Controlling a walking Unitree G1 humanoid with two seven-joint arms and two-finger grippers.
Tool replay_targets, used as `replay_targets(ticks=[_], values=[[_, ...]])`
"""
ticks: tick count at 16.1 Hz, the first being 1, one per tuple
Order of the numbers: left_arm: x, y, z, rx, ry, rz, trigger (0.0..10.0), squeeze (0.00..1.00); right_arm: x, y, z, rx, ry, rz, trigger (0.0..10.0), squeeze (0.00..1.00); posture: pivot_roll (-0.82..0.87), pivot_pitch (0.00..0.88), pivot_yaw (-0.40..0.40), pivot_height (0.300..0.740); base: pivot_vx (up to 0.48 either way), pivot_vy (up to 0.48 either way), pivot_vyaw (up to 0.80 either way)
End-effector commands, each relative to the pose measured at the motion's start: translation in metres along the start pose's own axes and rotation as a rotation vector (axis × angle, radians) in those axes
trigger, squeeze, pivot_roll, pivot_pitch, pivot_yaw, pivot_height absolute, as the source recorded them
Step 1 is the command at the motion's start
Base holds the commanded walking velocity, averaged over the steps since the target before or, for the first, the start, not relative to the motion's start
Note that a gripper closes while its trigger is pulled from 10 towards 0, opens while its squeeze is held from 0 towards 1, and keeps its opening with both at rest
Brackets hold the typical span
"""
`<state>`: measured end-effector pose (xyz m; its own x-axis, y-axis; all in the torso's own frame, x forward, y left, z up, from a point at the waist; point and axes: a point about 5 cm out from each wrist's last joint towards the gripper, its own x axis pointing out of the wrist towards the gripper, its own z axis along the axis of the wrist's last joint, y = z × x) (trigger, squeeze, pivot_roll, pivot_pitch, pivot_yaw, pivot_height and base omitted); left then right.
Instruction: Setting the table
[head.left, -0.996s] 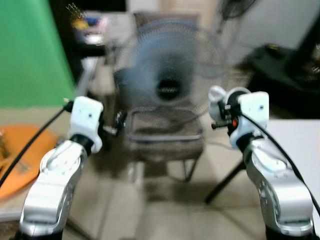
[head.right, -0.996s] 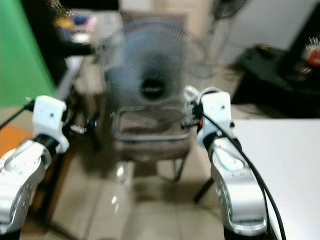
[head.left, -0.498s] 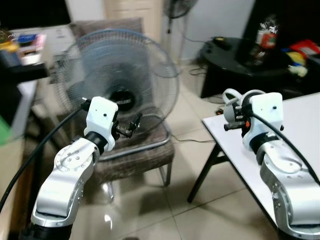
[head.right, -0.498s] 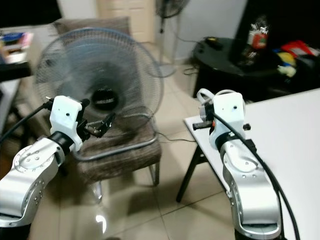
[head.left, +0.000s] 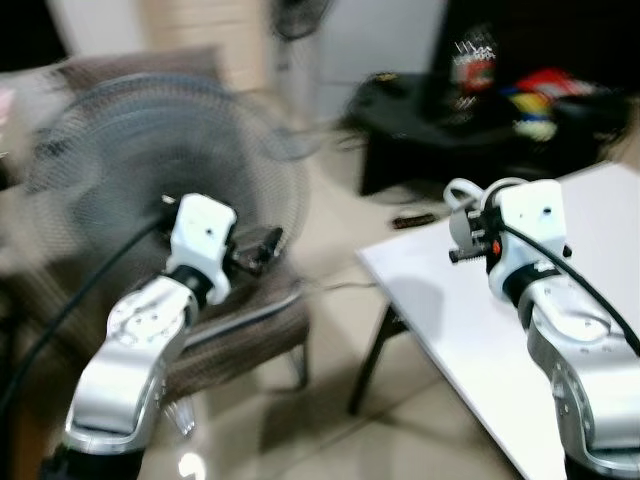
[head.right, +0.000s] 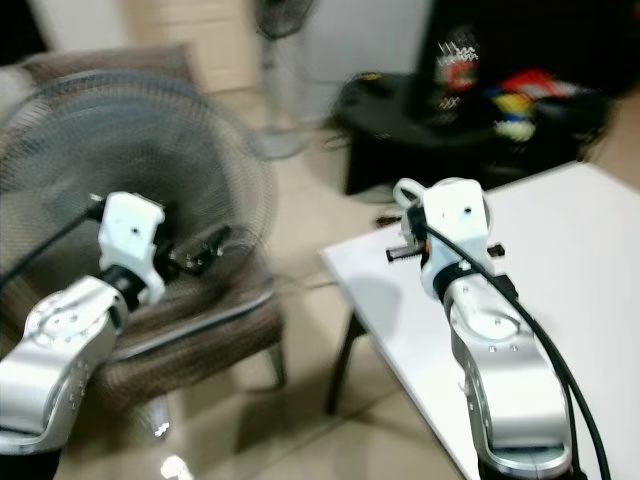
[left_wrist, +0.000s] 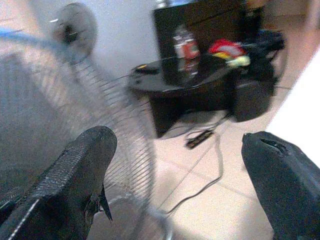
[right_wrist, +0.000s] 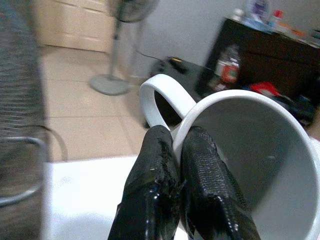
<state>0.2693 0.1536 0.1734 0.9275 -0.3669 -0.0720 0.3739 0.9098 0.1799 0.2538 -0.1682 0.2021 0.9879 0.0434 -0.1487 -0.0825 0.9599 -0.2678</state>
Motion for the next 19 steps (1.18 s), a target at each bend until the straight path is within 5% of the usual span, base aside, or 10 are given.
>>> replay_targets(ticks=[1,13,19], values=[[0.002,-0.006,0.005,0.003,-0.023,-0.022,10.0,0.00,-0.002,-0.007,0.000,-0.008,0.009,-0.029,10.0,0.00,0.05,0.000,-0.011,0.740,0.274,0.000,-0.80],[0.002,-0.006,0.004,0.008,-0.028,-0.033,10.0,0.00,-0.002,-0.001,-0.004,-0.011,0.052,0.009,10.0,0.00,0.05,0.000,-0.020,0.740,0.277,0.000,-0.80],[-0.003,-0.002,0.004,0.072,-0.002,-0.133,10.0,0.00,0.023,0.008,0.004,-0.099,0.026,0.281,10.0,0.00,0.06,0.000,-0.019,0.740,0.089,0.000,-0.38]])
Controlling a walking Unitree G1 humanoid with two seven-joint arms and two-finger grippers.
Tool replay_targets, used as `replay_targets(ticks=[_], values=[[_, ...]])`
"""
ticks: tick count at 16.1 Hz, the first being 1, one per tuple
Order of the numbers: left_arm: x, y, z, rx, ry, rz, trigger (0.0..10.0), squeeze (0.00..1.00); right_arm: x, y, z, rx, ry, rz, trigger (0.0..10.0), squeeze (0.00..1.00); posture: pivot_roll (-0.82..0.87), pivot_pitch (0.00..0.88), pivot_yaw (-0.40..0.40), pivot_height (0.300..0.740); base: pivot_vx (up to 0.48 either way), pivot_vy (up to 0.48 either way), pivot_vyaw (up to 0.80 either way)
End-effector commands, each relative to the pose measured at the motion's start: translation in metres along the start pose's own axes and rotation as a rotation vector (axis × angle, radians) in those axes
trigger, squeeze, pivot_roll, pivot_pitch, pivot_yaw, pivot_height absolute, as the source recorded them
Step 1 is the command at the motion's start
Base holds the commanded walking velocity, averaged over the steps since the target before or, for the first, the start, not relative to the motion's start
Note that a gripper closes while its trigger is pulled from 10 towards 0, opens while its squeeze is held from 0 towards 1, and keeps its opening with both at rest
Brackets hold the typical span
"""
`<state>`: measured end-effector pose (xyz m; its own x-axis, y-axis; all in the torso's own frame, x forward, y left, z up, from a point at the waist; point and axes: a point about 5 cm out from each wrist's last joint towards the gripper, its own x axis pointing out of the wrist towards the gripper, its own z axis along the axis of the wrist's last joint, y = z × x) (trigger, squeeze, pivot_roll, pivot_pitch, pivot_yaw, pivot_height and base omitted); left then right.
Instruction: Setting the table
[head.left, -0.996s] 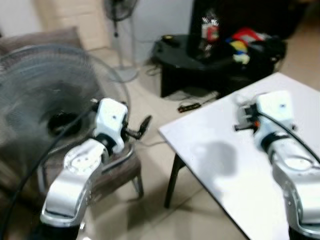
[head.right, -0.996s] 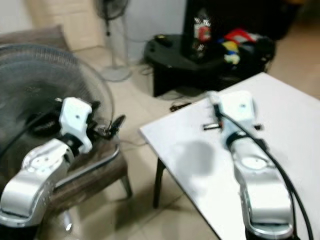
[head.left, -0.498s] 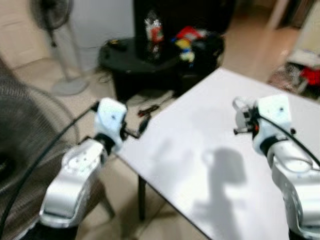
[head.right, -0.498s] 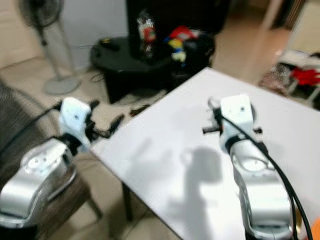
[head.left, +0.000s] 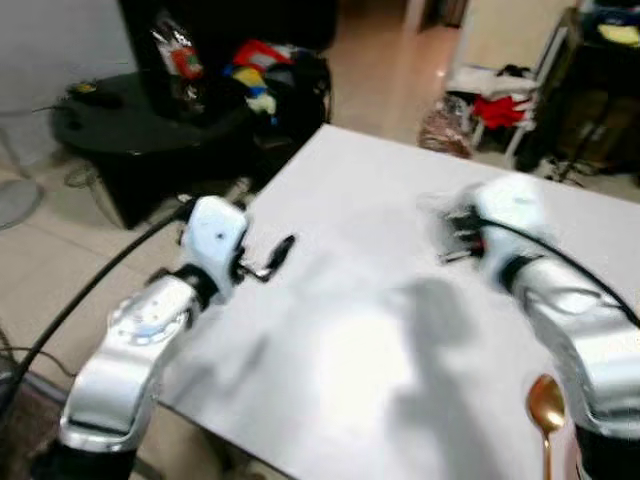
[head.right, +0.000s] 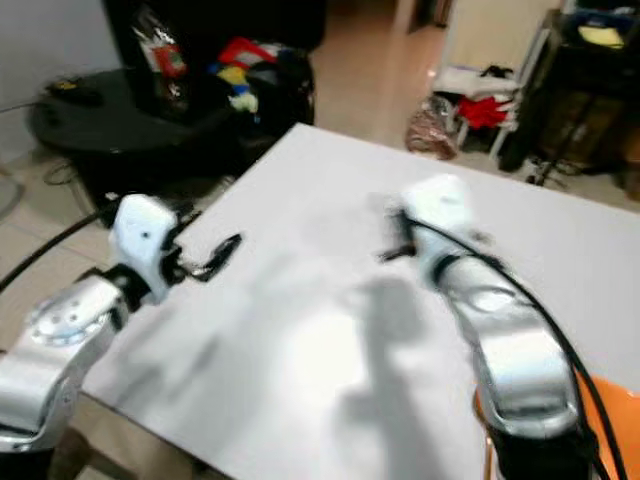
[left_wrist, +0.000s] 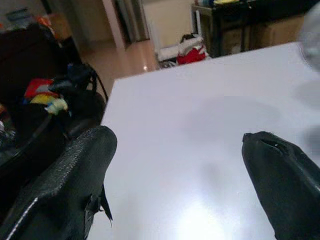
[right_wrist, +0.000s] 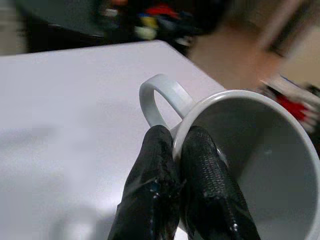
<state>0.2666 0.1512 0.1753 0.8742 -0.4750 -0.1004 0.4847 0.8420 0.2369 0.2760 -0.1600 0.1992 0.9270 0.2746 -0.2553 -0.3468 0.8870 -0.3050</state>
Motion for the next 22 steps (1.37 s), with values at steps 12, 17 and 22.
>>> replay_targets(ticks=[12,17,22], values=[[-0.023,-0.005,0.004,0.055,0.096,-0.379,10.0,0.00,0.042,-0.010,0.006,-0.319,0.136,0.547,10.0,0.00,0.10,0.000,-0.040,0.740,0.000,0.000,0.00],[-0.025,-0.016,0.007,0.024,0.102,-0.493,10.0,0.00,0.033,-0.003,-0.006,-0.336,0.183,0.640,10.0,0.00,0.09,0.000,-0.037,0.740,0.000,0.000,0.00],[-0.028,-0.018,0.006,0.011,0.116,-0.522,10.0,0.00,0.016,-0.001,-0.019,-0.373,0.266,0.758,10.0,0.00,0.09,0.000,-0.035,0.740,0.000,0.000,0.00]])
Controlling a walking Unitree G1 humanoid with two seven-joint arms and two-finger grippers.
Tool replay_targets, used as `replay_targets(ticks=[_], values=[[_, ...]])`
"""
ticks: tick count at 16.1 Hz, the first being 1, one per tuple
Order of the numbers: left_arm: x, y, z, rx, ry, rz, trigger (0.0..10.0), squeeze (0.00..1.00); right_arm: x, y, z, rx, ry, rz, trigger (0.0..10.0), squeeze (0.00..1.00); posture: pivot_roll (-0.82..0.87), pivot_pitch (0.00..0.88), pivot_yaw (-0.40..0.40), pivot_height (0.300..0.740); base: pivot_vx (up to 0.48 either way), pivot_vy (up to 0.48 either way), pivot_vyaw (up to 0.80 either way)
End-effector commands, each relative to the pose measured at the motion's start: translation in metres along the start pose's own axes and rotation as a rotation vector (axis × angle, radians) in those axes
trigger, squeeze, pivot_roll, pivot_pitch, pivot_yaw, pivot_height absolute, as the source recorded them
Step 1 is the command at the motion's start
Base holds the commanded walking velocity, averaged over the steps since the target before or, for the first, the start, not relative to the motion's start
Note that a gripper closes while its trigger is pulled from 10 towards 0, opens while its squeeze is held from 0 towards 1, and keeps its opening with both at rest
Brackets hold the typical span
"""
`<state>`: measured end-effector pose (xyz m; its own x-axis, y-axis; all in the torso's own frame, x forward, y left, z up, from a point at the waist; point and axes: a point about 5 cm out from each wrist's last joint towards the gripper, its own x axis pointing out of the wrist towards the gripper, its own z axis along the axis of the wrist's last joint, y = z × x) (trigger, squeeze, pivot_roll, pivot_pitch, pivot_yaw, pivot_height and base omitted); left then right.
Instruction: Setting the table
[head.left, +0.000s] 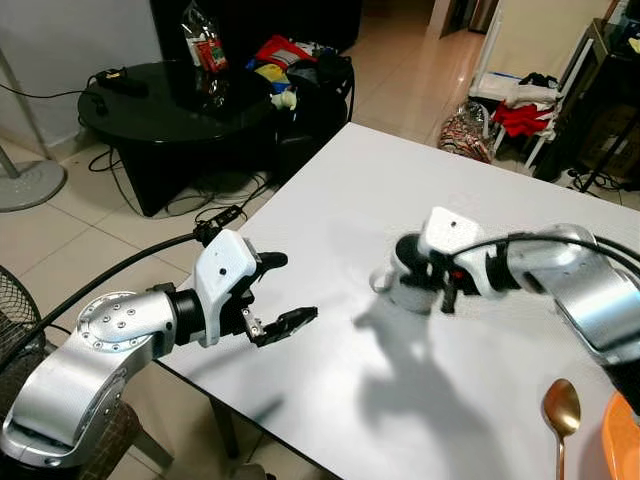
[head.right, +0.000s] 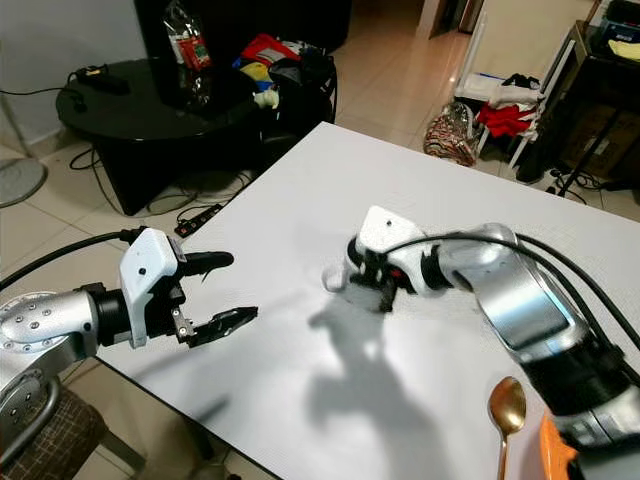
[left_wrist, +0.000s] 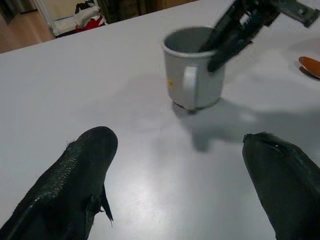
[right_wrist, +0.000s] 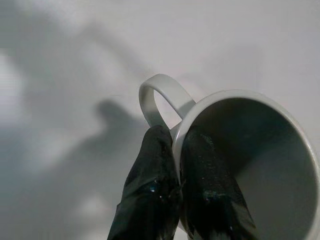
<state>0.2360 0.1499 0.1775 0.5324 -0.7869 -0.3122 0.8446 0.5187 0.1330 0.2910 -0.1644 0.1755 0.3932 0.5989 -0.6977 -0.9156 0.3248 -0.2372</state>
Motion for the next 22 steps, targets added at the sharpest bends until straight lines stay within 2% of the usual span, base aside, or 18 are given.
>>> replay_targets(ticks=[1,7,8,9,12,15,17,19,22], values=[[-0.001,-0.003,0.003,0.008,0.000,-0.023,10.0,0.00,-0.002,0.003,0.000,-0.009,0.007,0.016,10.0,0.00,0.09,0.000,-0.035,0.740,0.000,0.000,0.00],[-0.001,-0.003,0.004,0.006,0.003,-0.036,10.0,0.00,0.001,0.005,-0.002,-0.001,0.013,0.031,10.0,0.00,0.09,0.000,-0.035,0.740,0.000,0.000,0.00],[-0.001,-0.004,0.004,0.006,0.003,-0.036,10.0,0.00,0.002,0.005,-0.005,0.006,0.020,0.026,10.0,0.93,0.09,0.000,-0.036,0.740,0.000,0.000,0.00],[-0.002,-0.003,0.004,0.006,0.004,-0.036,10.0,0.00,0.002,0.005,-0.007,0.017,0.027,0.017,10.0,1.00,0.09,0.000,-0.036,0.740,0.000,0.000,0.00],[-0.002,-0.003,0.004,0.008,0.004,-0.035,10.0,0.00,0.003,-0.002,-0.009,0.037,0.029,-0.054,10.0,1.00,0.09,0.000,-0.035,0.740,0.000,0.000,0.00],[-0.001,-0.001,0.004,0.014,0.001,-0.034,10.0,0.00,0.001,-0.002,-0.009,0.031,0.031,-0.061,10.0,1.00,0.09,0.000,-0.031,0.740,0.000,0.000,0.00],[0.000,0.001,0.004,0.027,0.009,-0.031,10.0,0.00,0.005,-0.004,-0.011,0.053,0.013,-0.101,10.0,1.00,0.09,0.000,-0.027,0.740,0.000,0.000,0.00],[0.001,0.002,0.004,0.041,0.006,-0.022,10.0,0.00,0.011,-0.010,-0.009,0.086,-0.050,-0.158,10.0,1.00,0.09,0.000,-0.024,0.740,0.000,0.000,0.00],[0.002,0.004,0.005,0.047,0.001,-0.019,10.0,0.00,0.010,-0.015,-0.009,0.067,-0.051,-0.192,10.0,1.00,0.09,0.000,-0.021,0.740,0.000,0.000,0.00]])
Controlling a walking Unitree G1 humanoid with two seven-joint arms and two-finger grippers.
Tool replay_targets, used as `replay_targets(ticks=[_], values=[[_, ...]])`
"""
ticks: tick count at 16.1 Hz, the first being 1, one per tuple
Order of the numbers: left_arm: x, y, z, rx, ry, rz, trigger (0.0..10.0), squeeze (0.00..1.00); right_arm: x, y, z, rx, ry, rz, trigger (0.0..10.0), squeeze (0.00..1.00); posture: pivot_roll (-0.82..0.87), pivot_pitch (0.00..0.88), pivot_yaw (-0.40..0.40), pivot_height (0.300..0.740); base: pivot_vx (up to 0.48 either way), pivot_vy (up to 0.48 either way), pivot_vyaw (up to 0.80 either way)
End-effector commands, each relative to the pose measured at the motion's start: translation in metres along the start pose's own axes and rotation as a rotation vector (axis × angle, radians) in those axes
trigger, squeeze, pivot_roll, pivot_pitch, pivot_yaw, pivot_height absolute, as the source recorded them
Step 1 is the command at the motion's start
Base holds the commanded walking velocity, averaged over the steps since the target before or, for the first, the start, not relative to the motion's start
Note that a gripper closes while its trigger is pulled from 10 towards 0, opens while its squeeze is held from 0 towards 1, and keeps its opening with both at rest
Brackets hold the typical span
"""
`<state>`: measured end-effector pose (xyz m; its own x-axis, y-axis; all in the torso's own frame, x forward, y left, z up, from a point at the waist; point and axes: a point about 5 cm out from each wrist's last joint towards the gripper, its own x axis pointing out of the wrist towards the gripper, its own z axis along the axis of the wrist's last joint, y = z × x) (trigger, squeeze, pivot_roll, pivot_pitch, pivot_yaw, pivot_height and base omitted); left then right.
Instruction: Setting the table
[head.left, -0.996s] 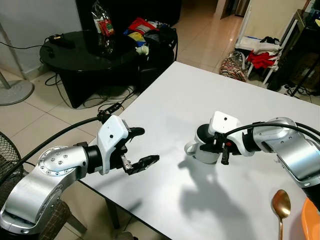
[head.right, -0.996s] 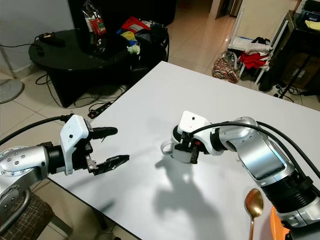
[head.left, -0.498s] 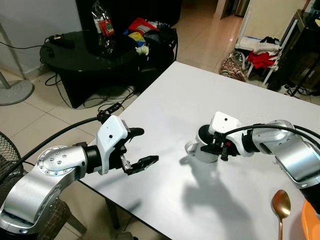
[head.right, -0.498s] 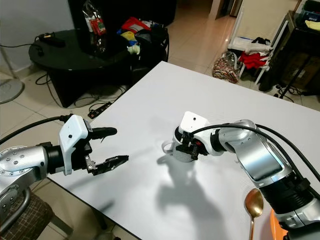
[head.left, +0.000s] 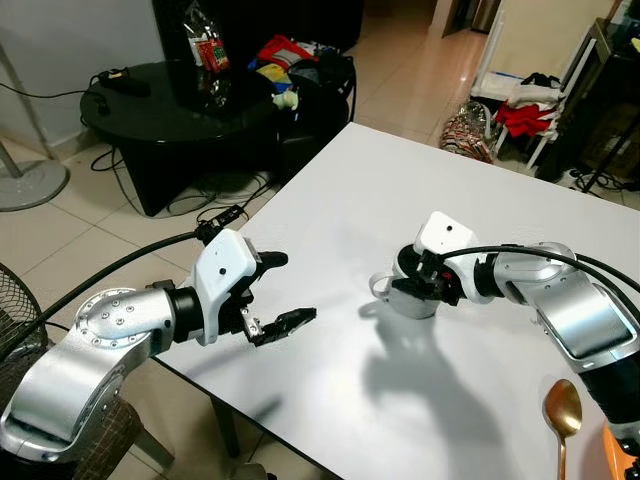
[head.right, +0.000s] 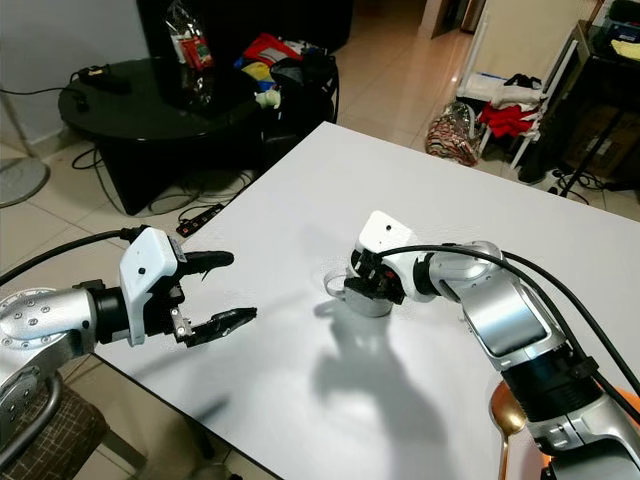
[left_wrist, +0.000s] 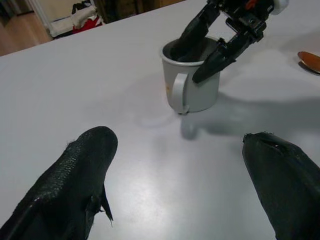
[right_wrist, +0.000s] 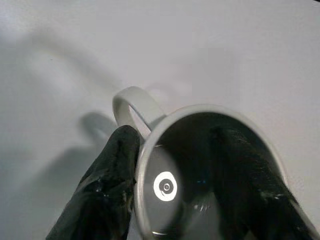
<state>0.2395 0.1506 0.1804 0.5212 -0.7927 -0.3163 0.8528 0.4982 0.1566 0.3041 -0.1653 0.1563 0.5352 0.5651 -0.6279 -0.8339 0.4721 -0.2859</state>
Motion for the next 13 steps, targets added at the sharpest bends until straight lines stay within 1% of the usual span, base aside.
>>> replay_targets(ticks=[1,4,5,6,8,9,10,11,12,13], values=[[0.001,0.001,0.003,0.020,-0.003,-0.008,10.0,0.00,-0.009,-0.008,0.006,-0.020,-0.015,-0.029,10.0,1.00,0.09,0.000,-0.021,0.740,0.000,0.000,0.00],[0.001,0.001,0.004,0.024,-0.010,-0.014,10.0,0.00,-0.021,-0.005,0.017,-0.095,-0.049,0.018,10.0,1.00,0.10,0.000,-0.020,0.740,0.000,0.000,0.00],[0.000,0.001,0.004,0.023,-0.013,-0.014,10.0,0.00,-0.030,-0.006,0.023,-0.116,-0.065,0.017,10.0,0.57,0.10,0.000,-0.020,0.740,0.000,0.000,0.00],[-0.001,0.001,0.004,0.022,-0.016,-0.012,10.0,0.00,-0.039,-0.009,0.028,-0.141,-0.068,0.006,10.0,0.00,0.10,0.000,-0.020,0.740,0.000,0.000,0.00],[-0.001,0.004,0.003,0.020,-0.014,-0.001,10.0,0.00,-0.057,-0.016,0.033,-0.211,-0.032,-0.030,10.0,0.00,0.09,0.000,-0.018,0.740,0.000,0.000,0.00],[-0.002,0.004,0.003,0.018,-0.013,0.000,10.0,0.00,-0.060,-0.016,0.034,-0.225,-0.021,-0.040,10.0,0.00,0.09,0.000,-0.018,0.740,0.000,0.000,0.00],[-0.004,0.006,0.003,0.018,-0.023,0.031,10.0,0.00,-0.072,-0.018,0.039,-0.221,-0.049,-0.095,10.0,0.00,0.09,0.000,-0.024,0.740,0.000,0.000,0.00],[-0.006,0.008,0.004,0.022,-0.042,0.077,10.0,0.00,-0.078,-0.016,0.044,-0.170,-0.126,-0.157,10.0,0.00,0.10,0.000,-0.028,0.740,0.000,0.000,0.00],[-0.010,0.013,0.004,-0.011,-0.068,0.220,10.0,0.00,-0.080,-0.003,0.050,-0.044,-0.299,-0.264,10.0,0.00,0.10,0.000,-0.025,0.740,0.000,0.000,0.00],[-0.011,0.015,0.004,-0.024,-0.081,0.281,10.0,0.00,-0.077,0.006,0.052,0.007,-0.379,-0.297,10.0,0.00,0.10,0.000,-0.024,0.740,0.000,0.000,0.00]])
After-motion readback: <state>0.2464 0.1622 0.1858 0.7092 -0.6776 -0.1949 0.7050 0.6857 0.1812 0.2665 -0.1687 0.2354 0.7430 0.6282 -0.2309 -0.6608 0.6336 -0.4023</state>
